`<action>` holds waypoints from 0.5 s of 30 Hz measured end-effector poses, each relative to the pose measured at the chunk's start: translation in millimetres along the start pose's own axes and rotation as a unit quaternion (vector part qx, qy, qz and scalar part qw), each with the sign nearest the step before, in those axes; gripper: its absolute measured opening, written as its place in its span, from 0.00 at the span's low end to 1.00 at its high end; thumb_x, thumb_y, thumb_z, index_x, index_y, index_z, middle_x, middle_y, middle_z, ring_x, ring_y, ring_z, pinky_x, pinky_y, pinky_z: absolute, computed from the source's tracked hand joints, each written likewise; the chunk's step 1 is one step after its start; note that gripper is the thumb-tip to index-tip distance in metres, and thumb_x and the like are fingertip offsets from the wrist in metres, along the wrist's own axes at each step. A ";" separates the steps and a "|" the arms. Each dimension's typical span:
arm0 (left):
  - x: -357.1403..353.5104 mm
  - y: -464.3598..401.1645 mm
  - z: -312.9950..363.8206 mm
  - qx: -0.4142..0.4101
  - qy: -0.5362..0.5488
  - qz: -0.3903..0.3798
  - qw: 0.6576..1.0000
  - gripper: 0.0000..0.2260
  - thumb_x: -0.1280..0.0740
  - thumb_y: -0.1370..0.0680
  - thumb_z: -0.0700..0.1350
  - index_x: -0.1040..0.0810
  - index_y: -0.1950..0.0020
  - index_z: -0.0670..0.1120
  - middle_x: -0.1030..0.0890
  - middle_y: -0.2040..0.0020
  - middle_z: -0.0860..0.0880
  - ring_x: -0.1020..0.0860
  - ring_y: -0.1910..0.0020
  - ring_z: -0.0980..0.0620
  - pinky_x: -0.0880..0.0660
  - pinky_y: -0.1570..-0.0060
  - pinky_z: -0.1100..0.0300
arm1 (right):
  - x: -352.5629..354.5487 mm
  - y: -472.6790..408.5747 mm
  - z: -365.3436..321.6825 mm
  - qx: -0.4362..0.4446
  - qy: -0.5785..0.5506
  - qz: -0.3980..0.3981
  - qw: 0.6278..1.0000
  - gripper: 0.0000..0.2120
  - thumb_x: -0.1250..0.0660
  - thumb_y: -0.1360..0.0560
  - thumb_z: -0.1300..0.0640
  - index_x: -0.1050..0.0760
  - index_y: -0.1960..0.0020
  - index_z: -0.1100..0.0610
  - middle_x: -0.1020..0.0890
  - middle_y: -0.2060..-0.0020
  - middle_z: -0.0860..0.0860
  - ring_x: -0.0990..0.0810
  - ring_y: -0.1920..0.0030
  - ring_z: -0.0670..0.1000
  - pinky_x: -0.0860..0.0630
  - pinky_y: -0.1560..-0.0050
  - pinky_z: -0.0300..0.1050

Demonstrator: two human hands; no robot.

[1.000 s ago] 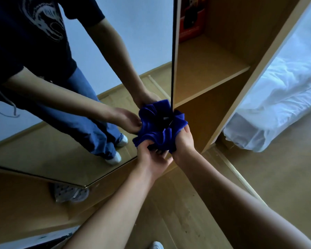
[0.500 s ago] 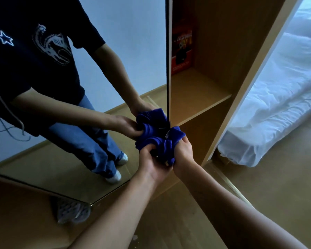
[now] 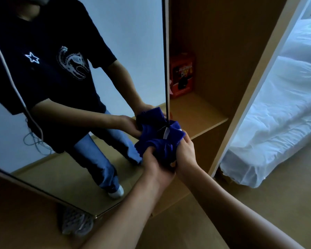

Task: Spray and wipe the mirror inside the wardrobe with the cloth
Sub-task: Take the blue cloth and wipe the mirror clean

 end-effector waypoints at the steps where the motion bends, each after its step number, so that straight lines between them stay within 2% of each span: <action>1: -3.9 1.3 -0.9 -0.004 0.008 0.001 1.000 0.20 0.41 0.23 0.54 0.22 0.39 0.44 0.17 0.48 0.35 0.23 0.40 0.38 0.29 0.40 0.46 | -1.4 -1.5 -2.4 -0.003 0.005 -0.014 1.000 0.10 0.39 0.18 0.55 0.23 0.39 0.47 0.16 0.47 0.52 0.16 0.48 0.53 0.18 0.51 0.49; 3: -8.3 3.5 -3.9 -0.014 0.031 0.006 0.999 0.20 0.41 0.23 0.55 0.23 0.39 0.44 0.18 0.47 0.35 0.23 0.40 0.38 0.28 0.41 0.47 | -2.2 -3.7 -5.7 -0.006 0.014 -0.043 0.999 0.10 0.38 0.19 0.55 0.23 0.41 0.45 0.15 0.49 0.51 0.15 0.50 0.52 0.18 0.56 0.46; 6: -9.7 1.8 -6.9 -0.032 0.020 0.018 0.999 0.23 0.42 0.22 0.57 0.24 0.34 0.45 0.19 0.41 0.38 0.26 0.35 0.42 0.33 0.34 0.48 | -3.1 -5.2 -12.2 -0.012 0.028 -0.092 0.995 0.11 0.38 0.19 0.55 0.21 0.45 0.40 0.14 0.51 0.48 0.15 0.51 0.49 0.18 0.58 0.42; 8: -13.9 3.3 -10.0 -0.044 -0.026 0.029 0.998 0.28 0.44 0.22 0.64 0.29 0.29 0.48 0.26 0.31 0.41 0.34 0.28 0.43 0.41 0.28 0.43 | -4.0 -6.4 -19.9 -0.015 0.046 -0.123 0.991 0.14 0.41 0.17 0.52 0.20 0.51 0.37 0.14 0.52 0.47 0.15 0.50 0.49 0.18 0.56 0.43; 10: -14.4 6.0 -8.0 -0.070 -0.079 0.069 0.992 0.32 0.46 0.23 0.68 0.35 0.26 0.50 0.33 0.27 0.42 0.39 0.25 0.42 0.45 0.28 0.38 | -7.1 -6.0 -31.5 -0.015 0.057 -0.143 0.988 0.13 0.43 0.17 0.49 0.20 0.48 0.39 0.15 0.50 0.48 0.15 0.49 0.50 0.18 0.53 0.47; 12: -9.7 13.5 -0.1 -0.121 -0.114 0.150 0.975 0.31 0.45 0.23 0.66 0.32 0.27 0.48 0.30 0.29 0.42 0.34 0.28 0.41 0.40 0.30 0.37 | -12.6 -5.7 -43.7 -0.014 0.064 -0.167 0.984 0.12 0.43 0.17 0.47 0.21 0.45 0.42 0.15 0.49 0.50 0.15 0.48 0.52 0.18 0.50 0.49; 15: -18.4 30.3 14.1 -0.190 -0.182 0.217 0.940 0.23 0.45 0.19 0.61 0.27 0.34 0.46 0.22 0.37 0.42 0.24 0.39 0.44 0.30 0.36 0.45 | -22.4 -4.6 -62.3 0.000 0.075 -0.199 0.977 0.10 0.42 0.18 0.46 0.22 0.44 0.42 0.16 0.47 0.49 0.16 0.47 0.51 0.19 0.46 0.49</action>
Point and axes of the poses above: each hand's wrist, its own y-axis away from the middle knuckle, its own x-axis out of the back of the hand, z = x × y, the point moved 8 cm from there along -y, towards the middle knuckle
